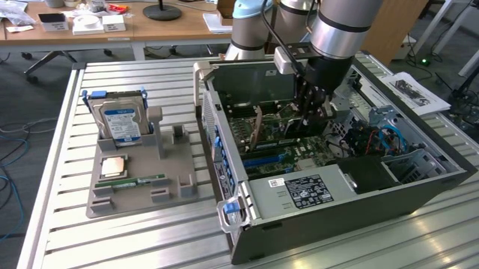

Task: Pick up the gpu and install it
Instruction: 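Insert the gpu into the slot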

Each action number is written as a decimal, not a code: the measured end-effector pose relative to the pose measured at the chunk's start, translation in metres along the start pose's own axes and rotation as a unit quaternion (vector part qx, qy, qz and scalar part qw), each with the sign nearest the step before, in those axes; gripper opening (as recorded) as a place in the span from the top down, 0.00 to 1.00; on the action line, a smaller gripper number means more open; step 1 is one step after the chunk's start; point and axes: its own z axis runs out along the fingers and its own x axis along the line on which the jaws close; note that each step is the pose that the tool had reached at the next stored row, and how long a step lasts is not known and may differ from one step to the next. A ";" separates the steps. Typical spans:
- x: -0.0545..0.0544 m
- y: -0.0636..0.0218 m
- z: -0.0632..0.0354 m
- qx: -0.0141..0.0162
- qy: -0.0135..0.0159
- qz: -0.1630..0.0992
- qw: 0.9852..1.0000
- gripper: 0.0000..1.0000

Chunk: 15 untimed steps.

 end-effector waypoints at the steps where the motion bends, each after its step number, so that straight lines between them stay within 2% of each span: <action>1: 0.000 0.0000 0.0000 0.000 0.000 0.000 1.000 0.73; 15: 0.000 0.0002 0.0025 0.000 0.000 0.000 1.000 0.73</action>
